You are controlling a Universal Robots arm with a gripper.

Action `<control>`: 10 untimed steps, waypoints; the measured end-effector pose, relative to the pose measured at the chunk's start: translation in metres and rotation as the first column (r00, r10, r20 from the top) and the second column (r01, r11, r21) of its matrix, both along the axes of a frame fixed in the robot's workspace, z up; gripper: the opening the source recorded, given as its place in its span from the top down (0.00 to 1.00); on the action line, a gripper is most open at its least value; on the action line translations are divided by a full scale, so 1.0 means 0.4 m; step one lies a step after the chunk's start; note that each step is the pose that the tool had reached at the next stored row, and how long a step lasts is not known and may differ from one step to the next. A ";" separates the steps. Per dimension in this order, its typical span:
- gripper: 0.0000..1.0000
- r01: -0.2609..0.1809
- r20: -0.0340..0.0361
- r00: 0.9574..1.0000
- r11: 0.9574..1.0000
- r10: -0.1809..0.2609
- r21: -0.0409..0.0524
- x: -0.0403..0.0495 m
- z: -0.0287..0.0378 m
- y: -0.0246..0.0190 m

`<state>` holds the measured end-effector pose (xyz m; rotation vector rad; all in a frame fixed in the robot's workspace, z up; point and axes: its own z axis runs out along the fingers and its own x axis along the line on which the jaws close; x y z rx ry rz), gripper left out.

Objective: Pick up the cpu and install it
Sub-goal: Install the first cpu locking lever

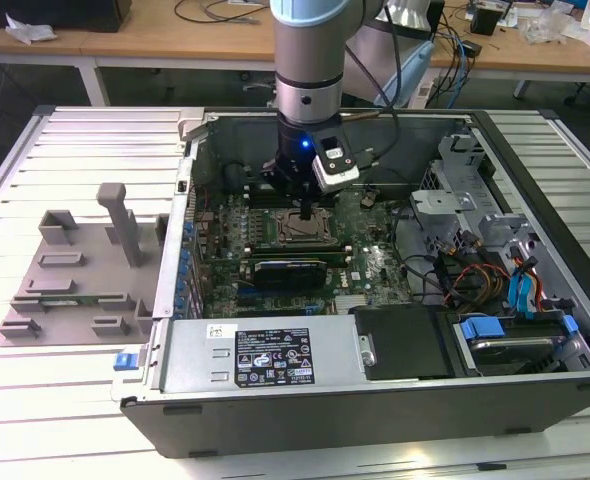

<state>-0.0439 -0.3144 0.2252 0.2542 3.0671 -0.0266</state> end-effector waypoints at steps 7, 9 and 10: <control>0.89 -0.099 -0.021 0.995 0.994 0.098 -0.053 0.000 0.005 0.000; 0.89 -0.103 -0.020 0.995 0.994 0.103 -0.047 0.000 0.013 0.000; 0.89 -0.106 -0.020 0.994 0.993 0.106 -0.044 0.000 0.029 0.000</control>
